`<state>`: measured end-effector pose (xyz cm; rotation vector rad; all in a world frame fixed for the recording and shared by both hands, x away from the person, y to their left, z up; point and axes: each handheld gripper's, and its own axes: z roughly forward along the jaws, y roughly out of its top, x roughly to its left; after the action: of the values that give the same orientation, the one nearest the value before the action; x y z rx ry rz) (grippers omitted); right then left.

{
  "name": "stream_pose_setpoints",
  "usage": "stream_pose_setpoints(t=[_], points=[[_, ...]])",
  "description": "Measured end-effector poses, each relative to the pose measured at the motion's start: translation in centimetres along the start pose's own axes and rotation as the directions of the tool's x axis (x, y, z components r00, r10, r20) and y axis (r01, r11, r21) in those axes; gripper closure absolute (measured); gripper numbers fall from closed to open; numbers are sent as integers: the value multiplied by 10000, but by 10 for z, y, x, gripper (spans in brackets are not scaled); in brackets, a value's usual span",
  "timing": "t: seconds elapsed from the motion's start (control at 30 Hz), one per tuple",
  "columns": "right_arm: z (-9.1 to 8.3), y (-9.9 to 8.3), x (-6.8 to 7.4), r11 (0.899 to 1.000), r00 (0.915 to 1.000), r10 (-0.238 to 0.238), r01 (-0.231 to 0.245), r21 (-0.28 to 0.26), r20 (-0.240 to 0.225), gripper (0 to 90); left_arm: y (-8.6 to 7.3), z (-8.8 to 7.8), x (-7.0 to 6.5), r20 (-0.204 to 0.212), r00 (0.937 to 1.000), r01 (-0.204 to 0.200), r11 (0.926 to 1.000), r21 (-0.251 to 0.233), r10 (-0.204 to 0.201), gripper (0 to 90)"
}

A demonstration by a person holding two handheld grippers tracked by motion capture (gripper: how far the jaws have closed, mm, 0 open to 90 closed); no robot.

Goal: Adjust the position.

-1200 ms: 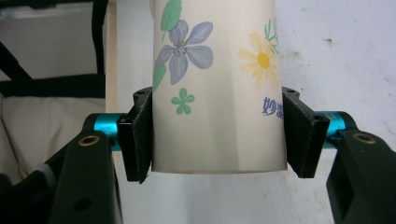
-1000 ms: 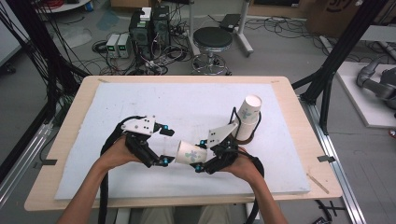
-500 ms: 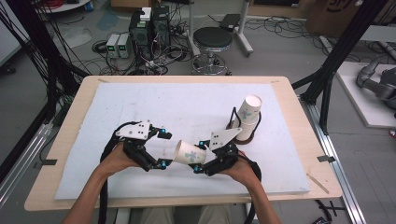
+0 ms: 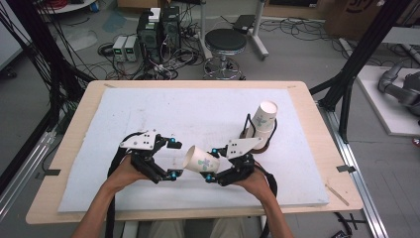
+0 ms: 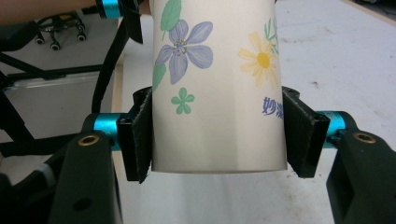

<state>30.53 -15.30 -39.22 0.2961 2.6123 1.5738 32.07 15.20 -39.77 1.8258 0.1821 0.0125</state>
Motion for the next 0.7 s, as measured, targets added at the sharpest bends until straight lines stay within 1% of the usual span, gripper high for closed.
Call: stream_pose_setpoints(t=[0.03,0.13,0.3,0.37,0.4,0.43,0.53,0.7], points=[[0,0,0,10000,10000,-42,42,-56,3,367,-1,0,0,-5,10000,-11,10000,-2,11,94],[-1,-1,0,9997,10000,14,-15,-255,-25,367,-4,-1,-1,-10,10000,76,9999,-125,-76,95],[-1,-5,1,9981,9999,99,-100,-604,-18,367,-5,-1,-1,32,10000,81,9997,-226,-80,94],[-1,-5,1,9981,9998,167,-170,-585,-66,367,-5,-1,-1,42,10000,91,9996,-272,-90,94],[-1,-6,1,9983,9999,115,-118,-575,-49,367,-6,-1,-1,53,10000,85,9993,-371,-84,95],[-1,-6,1,9983,10000,89,-91,-579,-42,367,-7,-1,-2,85,9998,163,9984,-536,-158,95],[-2,-6,1,9978,9999,93,-96,-660,-47,367,-10,0,-1,81,9998,179,9982,-581,-174,94],[-1,-6,2,9972,9999,97,-104,-743,-91,367,-11,5,-1,221,9995,239,9976,-656,-225,94]])
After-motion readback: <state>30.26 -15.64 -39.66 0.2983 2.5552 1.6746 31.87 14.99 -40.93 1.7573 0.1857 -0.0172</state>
